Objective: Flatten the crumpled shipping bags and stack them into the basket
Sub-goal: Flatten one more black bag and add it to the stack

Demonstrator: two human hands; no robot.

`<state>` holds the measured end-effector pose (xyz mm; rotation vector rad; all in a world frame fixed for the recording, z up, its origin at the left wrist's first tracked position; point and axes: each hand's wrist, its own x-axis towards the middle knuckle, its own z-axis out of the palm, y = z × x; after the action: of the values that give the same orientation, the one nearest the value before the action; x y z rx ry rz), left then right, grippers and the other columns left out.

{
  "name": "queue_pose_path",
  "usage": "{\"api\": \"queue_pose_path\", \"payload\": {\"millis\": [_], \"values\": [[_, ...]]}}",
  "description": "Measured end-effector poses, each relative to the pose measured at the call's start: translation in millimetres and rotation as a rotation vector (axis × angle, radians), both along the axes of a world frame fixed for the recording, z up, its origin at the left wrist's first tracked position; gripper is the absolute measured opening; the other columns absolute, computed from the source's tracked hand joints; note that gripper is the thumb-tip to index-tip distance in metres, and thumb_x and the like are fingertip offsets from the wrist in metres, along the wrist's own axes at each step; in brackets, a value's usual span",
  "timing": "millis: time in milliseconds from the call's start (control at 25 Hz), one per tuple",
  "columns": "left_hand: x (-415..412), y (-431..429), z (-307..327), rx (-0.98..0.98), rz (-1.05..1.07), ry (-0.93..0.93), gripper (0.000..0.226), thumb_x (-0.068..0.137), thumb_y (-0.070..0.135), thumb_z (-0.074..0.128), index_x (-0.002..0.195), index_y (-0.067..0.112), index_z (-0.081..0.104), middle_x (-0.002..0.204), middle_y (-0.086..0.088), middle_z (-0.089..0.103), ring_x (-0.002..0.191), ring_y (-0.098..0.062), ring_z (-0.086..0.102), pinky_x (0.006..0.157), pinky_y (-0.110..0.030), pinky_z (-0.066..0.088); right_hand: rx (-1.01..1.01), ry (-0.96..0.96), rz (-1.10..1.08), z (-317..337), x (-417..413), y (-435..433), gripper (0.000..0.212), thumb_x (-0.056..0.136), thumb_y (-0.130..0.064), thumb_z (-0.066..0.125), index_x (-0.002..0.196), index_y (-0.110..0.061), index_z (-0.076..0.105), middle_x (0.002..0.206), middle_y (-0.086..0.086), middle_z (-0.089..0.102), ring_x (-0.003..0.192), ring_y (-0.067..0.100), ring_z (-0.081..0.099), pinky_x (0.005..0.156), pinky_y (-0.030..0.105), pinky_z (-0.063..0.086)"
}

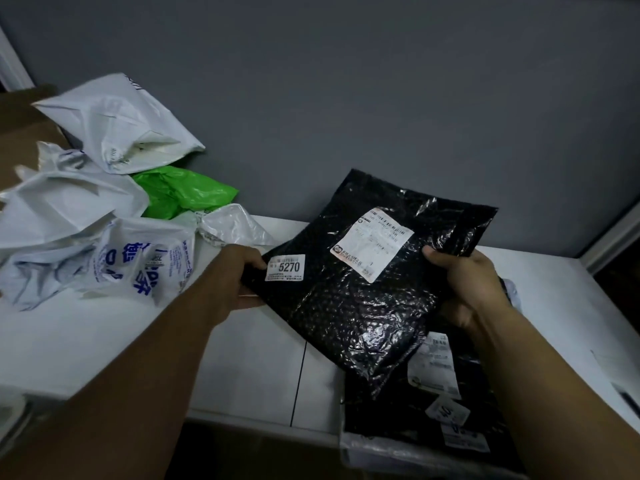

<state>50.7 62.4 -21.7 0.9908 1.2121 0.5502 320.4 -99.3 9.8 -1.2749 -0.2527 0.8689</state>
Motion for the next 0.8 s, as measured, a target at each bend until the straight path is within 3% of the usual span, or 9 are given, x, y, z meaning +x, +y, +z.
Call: {"api": "queue_pose_path", "payload": {"millis": [80,160,240,320,400,480,640,800], "values": [[-5,1,11,0.004,-0.302,0.145,0.058,0.060,0.045,0.074,0.107,0.012,0.075,0.104,-0.006,0.075,0.092,-0.024,0.066,0.085,-0.036,0.054,-0.054,-0.003,0.096,1,8,-8,0.022,0.089,0.004,0.066,0.109,-0.003,0.070,0.102,0.019,0.076,0.084,0.032,0.075,0.067,0.043,0.062],[3,-13,16,-0.010,-0.475,0.117,0.062,0.065,0.057,0.077,0.110,0.014,0.074,0.100,-0.004,0.074,0.088,-0.022,0.066,0.079,-0.032,0.052,-0.115,-0.037,0.216,0,8,-15,0.021,0.087,0.004,0.067,0.106,-0.002,0.072,0.105,0.020,0.075,0.083,0.031,0.075,0.066,0.040,0.061],[24,-31,13,0.029,-0.446,-0.043,0.046,0.083,0.048,0.069,0.111,0.011,0.072,0.101,-0.007,0.075,0.090,-0.025,0.070,0.085,-0.034,0.054,-0.120,-0.040,0.267,-2,6,-18,0.021,0.087,0.003,0.068,0.107,0.000,0.071,0.108,0.022,0.074,0.086,0.032,0.075,0.068,0.039,0.061],[45,-44,3,0.167,-0.287,-0.084,0.033,0.091,0.036,0.067,0.106,0.007,0.073,0.099,-0.011,0.076,0.093,-0.031,0.072,0.090,-0.041,0.056,-0.124,-0.022,0.284,-1,3,-19,0.023,0.088,-0.006,0.071,0.110,0.000,0.071,0.108,0.021,0.074,0.091,0.033,0.074,0.072,0.039,0.061],[63,-49,-6,0.377,-0.152,0.021,0.028,0.092,0.034,0.067,0.102,0.008,0.070,0.095,-0.007,0.076,0.090,-0.026,0.073,0.080,-0.036,0.058,-0.165,-0.016,0.318,-2,4,-24,0.029,0.087,-0.017,0.074,0.112,-0.003,0.070,0.105,0.017,0.076,0.094,0.032,0.074,0.074,0.037,0.060],[75,-50,-11,0.479,-0.071,0.035,0.029,0.092,0.038,0.066,0.106,0.013,0.062,0.097,0.002,0.072,0.088,-0.016,0.070,0.072,-0.029,0.054,-0.207,-0.061,0.350,-7,4,-33,0.029,0.085,-0.014,0.076,0.112,-0.005,0.069,0.103,0.014,0.077,0.093,0.031,0.075,0.072,0.035,0.060],[97,-57,-27,0.523,-0.126,0.129,0.033,0.096,0.042,0.058,0.112,0.013,0.054,0.100,0.002,0.065,0.091,-0.016,0.064,0.076,-0.032,0.050,-0.249,-0.247,0.200,-19,24,-47,0.022,0.084,-0.004,0.076,0.106,-0.006,0.070,0.099,0.013,0.077,0.084,0.026,0.076,0.070,0.034,0.061],[118,-69,-54,0.479,-0.207,0.321,0.034,0.104,0.037,0.041,0.109,0.007,0.056,0.103,-0.010,0.063,0.093,-0.025,0.061,0.086,-0.039,0.051,-0.372,-0.449,0.189,-36,52,-66,0.021,0.087,-0.013,0.077,0.106,-0.008,0.070,0.100,0.009,0.076,0.082,0.019,0.075,0.064,0.024,0.058]]}}
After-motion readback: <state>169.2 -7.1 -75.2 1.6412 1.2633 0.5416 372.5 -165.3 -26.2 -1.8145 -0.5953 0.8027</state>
